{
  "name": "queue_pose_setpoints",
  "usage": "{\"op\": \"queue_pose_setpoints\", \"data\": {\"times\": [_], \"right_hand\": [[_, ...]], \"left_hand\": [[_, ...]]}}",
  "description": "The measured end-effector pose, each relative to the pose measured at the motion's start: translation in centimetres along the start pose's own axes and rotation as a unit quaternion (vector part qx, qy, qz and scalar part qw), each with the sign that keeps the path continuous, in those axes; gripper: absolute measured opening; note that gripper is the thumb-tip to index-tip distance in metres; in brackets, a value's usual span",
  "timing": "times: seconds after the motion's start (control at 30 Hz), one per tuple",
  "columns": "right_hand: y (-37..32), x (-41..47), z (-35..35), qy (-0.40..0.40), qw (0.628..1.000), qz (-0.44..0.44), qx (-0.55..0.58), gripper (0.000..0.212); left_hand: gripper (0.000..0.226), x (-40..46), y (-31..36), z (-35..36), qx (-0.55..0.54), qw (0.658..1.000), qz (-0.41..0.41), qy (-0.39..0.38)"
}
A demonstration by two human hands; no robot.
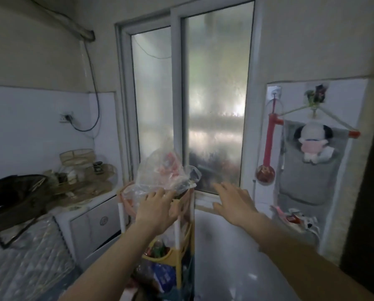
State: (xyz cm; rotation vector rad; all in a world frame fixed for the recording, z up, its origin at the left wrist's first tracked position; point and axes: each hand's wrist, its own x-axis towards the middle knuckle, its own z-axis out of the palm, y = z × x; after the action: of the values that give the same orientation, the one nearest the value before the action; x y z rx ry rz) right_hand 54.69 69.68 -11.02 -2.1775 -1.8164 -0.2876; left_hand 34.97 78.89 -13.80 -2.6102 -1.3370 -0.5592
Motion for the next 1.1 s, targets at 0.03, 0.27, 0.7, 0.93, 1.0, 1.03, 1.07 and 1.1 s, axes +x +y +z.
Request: {"op": "queue_pose_setpoints", "data": {"times": [0.03, 0.27, 0.7, 0.93, 1.0, 1.03, 1.07, 1.1], "right_hand": [[0.0, 2.2, 1.1, -0.003, 1.0, -0.013, 0.004, 0.054], [0.7, 17.5, 10.1, 0.009, 0.997, -0.08, 0.019, 0.051], [2.7, 37.9, 22.2, -0.03, 0.981, -0.175, 0.082, 0.065], [4.2, 41.2, 24.6, -0.029, 0.95, -0.285, 0.124, 0.069], [4.4, 41.9, 24.3, 0.004, 0.941, -0.298, 0.161, 0.069], [4.5, 42.3, 24.1, 0.031, 0.937, -0.297, 0.181, 0.066], [4.6, 42.7, 23.8, 0.05, 0.935, -0.29, 0.2, 0.062], [4.8, 43.1, 23.5, 0.059, 0.933, -0.278, 0.222, 0.057]], "left_hand": [[0.054, 1.5, -1.0, 1.0, 0.004, 1.0, -0.013, -0.002], [0.069, 12.6, -8.8, 9.3, 0.012, 0.997, -0.082, -0.001], [0.085, 27.8, -18.6, 24.7, -0.012, 0.991, -0.1, -0.091], [0.024, 30.3, -19.5, 24.7, -0.127, 0.987, -0.099, 0.011], [0.026, 30.9, -19.7, 23.5, -0.165, 0.982, -0.09, 0.026], [0.027, 31.3, -19.8, 22.7, -0.178, 0.98, -0.08, 0.032], [0.026, 31.7, -19.8, 21.7, -0.186, 0.979, -0.072, 0.041], [0.025, 32.2, -19.7, 20.7, -0.195, 0.977, -0.067, 0.054]]}}
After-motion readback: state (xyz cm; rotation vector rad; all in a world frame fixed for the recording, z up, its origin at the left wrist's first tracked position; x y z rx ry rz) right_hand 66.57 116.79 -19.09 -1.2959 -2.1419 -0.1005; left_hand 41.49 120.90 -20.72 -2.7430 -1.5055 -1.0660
